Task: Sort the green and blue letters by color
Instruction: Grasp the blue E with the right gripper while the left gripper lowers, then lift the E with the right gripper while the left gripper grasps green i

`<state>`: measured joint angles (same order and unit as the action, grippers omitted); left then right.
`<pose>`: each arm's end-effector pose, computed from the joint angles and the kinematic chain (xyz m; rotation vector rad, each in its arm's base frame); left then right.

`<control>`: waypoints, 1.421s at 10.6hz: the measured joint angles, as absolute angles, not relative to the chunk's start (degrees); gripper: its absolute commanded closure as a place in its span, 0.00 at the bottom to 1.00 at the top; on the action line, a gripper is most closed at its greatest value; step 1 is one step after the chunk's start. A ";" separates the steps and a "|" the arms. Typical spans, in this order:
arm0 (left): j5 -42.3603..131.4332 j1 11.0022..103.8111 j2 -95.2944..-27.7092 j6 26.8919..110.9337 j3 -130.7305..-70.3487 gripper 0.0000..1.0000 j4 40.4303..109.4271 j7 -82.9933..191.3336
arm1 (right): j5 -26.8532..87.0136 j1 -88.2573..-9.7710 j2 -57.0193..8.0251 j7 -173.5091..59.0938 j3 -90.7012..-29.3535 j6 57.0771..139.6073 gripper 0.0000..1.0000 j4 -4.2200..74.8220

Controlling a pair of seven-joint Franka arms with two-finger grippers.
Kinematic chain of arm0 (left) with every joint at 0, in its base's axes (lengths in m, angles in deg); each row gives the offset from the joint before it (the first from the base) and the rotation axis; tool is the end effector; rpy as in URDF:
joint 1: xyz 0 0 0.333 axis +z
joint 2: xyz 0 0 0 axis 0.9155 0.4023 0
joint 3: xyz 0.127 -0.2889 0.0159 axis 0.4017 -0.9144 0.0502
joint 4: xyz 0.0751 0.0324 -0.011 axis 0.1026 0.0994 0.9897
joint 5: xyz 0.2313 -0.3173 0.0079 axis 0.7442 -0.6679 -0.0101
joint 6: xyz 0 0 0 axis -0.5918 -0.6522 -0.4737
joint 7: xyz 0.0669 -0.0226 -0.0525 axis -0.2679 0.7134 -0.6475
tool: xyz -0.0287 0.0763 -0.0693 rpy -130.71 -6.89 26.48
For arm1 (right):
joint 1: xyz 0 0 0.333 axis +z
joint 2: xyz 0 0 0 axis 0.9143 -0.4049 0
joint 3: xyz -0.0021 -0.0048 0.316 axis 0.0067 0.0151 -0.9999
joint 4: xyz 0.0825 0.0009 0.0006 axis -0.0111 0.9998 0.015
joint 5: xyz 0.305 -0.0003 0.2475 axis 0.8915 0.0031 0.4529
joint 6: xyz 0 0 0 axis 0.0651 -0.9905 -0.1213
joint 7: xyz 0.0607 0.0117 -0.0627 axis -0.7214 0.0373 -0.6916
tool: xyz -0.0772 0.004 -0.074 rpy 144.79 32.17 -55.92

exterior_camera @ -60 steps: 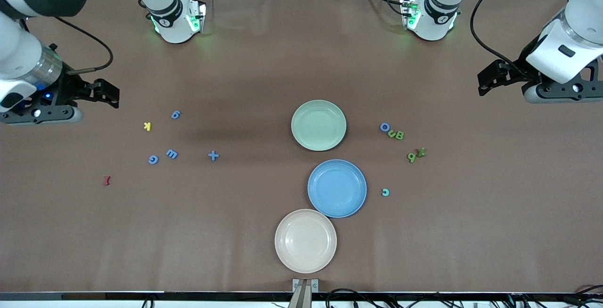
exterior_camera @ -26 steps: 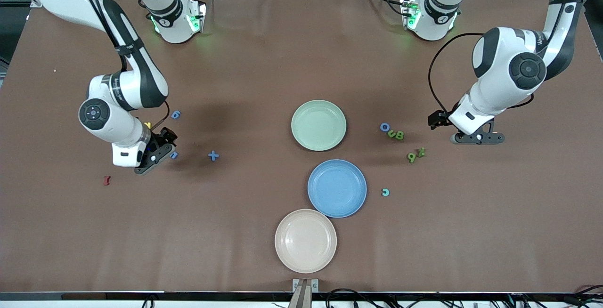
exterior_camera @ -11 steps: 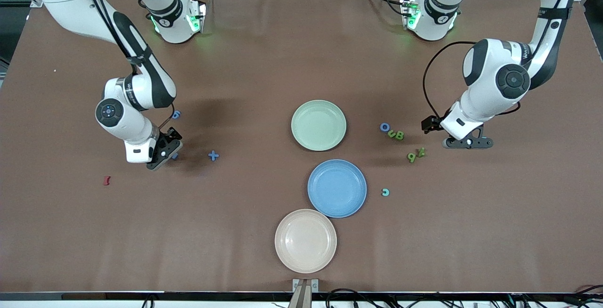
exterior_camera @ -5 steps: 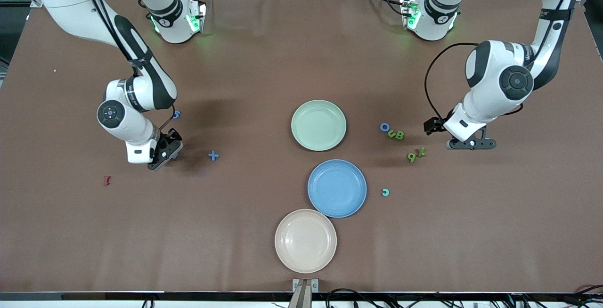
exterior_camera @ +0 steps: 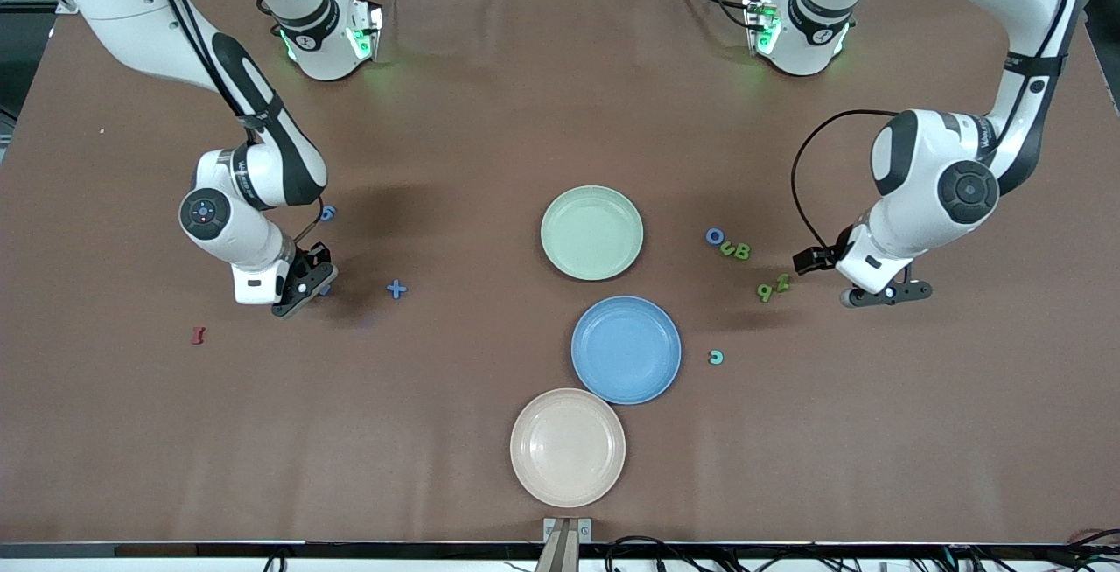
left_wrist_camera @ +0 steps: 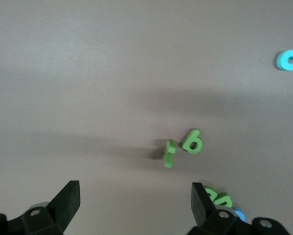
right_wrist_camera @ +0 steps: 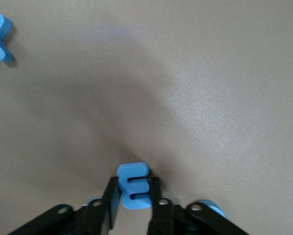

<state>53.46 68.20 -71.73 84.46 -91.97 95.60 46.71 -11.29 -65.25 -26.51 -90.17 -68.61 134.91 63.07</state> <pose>0.5680 -0.0757 0.2896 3.1002 0.1758 -0.0918 0.5497 0.0413 0.1749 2.8853 1.2129 -0.0081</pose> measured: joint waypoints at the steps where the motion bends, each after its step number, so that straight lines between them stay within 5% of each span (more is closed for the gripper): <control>1: 53.46 69.07 -71.71 84.46 -91.93 0.00 95.47 46.71 | -11.29 -65.25 -26.51 -90.17 -68.61 134.95 0.99 63.06; 6: 53.46 68.51 -69.78 84.46 -92.30 0.00 93.80 43.59 | -11.28 -65.25 -26.50 -90.13 -68.61 134.58 1.00 62.75; 11: 63.96 62.94 -62.79 84.46 -92.52 0.00 90.47 34.68 | -11.05 -65.10 -23.58 -87.41 -68.99 125.61 1.00 58.38; 15: 64.78 61.37 -61.16 84.46 -92.57 0.00 90.11 34.68 | -10.91 -61.96 -19.97 -69.51 -74.70 121.54 1.00 58.30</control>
